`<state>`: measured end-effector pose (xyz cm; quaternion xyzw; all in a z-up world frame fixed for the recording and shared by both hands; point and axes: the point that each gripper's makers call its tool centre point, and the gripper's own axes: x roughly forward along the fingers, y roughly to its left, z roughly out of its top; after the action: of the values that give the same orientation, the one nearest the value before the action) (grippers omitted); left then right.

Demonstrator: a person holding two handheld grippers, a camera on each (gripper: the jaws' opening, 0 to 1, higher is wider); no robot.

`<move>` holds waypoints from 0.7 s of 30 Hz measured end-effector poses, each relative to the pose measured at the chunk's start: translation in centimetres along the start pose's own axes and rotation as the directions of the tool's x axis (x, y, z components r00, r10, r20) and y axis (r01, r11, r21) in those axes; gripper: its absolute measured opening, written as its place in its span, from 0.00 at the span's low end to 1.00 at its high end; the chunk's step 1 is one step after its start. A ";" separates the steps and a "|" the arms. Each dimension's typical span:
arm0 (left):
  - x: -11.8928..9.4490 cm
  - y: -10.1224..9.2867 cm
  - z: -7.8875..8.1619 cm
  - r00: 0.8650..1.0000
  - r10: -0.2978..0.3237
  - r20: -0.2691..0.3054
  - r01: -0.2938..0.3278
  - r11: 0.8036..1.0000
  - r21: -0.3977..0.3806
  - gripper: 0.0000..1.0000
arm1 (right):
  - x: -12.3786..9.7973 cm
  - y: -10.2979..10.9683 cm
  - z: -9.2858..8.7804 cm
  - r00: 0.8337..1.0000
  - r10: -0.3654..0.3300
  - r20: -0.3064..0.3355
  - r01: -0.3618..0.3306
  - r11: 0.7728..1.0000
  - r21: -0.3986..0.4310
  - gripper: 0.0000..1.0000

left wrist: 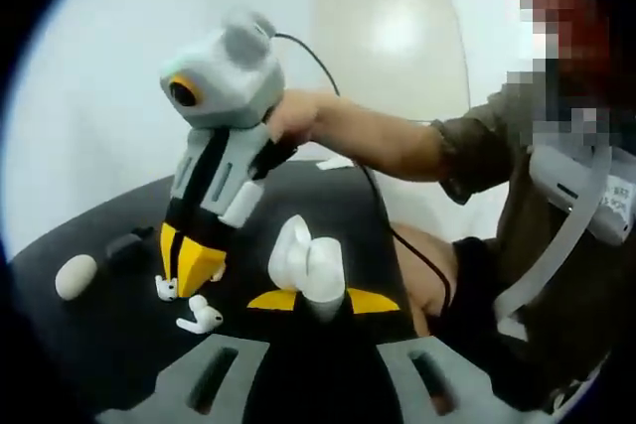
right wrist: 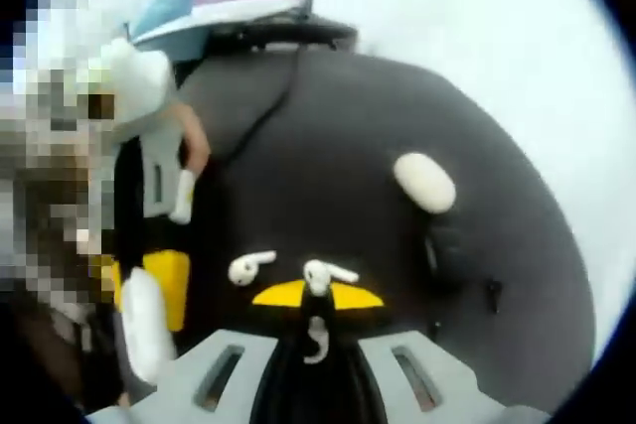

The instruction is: Pick up three earphones and place each one into its charging case using tactile feedback, ensure that each earphone is properly inserted and securely positioned inside the case.

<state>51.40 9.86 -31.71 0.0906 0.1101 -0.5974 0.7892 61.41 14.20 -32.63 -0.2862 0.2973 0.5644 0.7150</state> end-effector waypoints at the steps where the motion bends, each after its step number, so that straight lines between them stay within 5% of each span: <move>1: 0.0 0.0 0.0 1.000 0.000 0.000 0.000 1.000 0.000 0.14 | 0.1 -0.2 0.2 1.000 -0.006 0.018 0.005 0.999 0.035 0.10; 5: 0.0 0.0 0.0 1.000 -0.001 0.000 0.001 1.000 -0.007 0.14 | 0.8 -0.3 0.7 0.998 -0.005 0.070 -0.006 0.988 0.155 0.22; 9: 0.0 0.1 -0.1 1.000 0.001 0.000 -0.001 1.000 -0.009 0.14 | 0.4 -0.2 1.4 0.993 0.060 0.100 -0.090 0.942 0.323 0.22; 16: 0.1 0.0 -0.1 1.000 0.002 -0.001 -0.002 1.000 -0.011 0.14 | -0.4 0.4 -0.2 0.994 0.106 0.041 -0.113 0.947 0.302 0.16; 21: 0.2 0.0 -0.1 1.000 0.002 -0.001 -0.002 1.000 -0.011 0.14 | 0.1 2.4 0.6 0.980 0.180 0.081 -0.196 0.933 0.302 0.16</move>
<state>51.46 9.74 -31.80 0.0869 0.1136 -0.5961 0.7900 59.19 15.19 -32.48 -0.1266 0.3889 0.5841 0.7011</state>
